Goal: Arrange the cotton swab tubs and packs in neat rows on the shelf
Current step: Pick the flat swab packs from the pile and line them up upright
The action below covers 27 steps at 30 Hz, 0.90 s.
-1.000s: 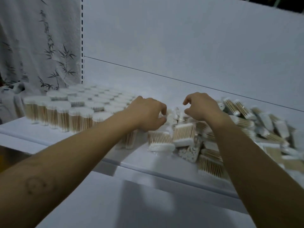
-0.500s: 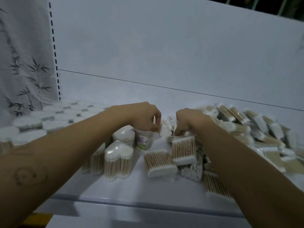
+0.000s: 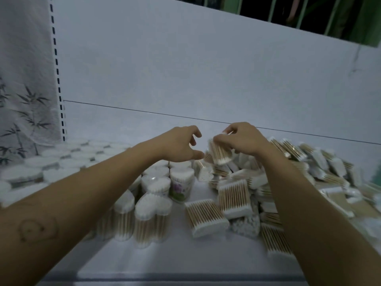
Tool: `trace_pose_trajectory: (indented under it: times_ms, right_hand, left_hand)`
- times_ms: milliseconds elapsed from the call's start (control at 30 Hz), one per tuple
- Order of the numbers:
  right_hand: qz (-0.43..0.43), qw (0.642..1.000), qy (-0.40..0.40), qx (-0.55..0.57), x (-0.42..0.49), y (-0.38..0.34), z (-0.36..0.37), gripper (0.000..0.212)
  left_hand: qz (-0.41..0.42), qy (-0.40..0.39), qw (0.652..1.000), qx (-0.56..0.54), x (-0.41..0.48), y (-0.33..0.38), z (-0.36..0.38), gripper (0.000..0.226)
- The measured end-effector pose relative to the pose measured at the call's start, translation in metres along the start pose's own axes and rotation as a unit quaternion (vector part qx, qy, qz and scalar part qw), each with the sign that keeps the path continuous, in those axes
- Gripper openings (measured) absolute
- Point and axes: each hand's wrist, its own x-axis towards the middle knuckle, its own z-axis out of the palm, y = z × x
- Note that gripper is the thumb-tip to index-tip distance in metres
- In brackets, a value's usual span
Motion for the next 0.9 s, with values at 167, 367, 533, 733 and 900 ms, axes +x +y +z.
trace_pose_trajectory:
  times_ms: [167,367,533,733,900]
  right_hand:
    - [0.033,0.974,0.024,0.224,-0.017,-0.016,0.006,0.043]
    - [-0.008,0.962,0.077,0.262,-0.043,-0.036,0.014,0.045]
    - [-0.070,0.980,-0.009,0.188,-0.068,-0.032,0.015,0.045]
    - [-0.058,0.980,-0.048,0.184,-0.077,-0.020,0.019,0.050]
    - [-0.072,0.993,-0.004,0.089,-0.083,-0.022,0.034,0.049]
  left_hand:
    - [0.001,0.019,0.998,-0.061,-0.006,0.009,-0.007,0.070]
    - [-0.003,0.055,0.965,-0.257,-0.021,0.005,-0.015,0.031]
    - [0.031,-0.003,0.959,-0.281,-0.037,-0.011,-0.008,0.023]
    - [0.022,-0.033,0.963,-0.268,-0.045,-0.014,-0.002,0.028]
    - [0.025,0.017,0.990,-0.140,-0.052,-0.010,-0.004,0.037]
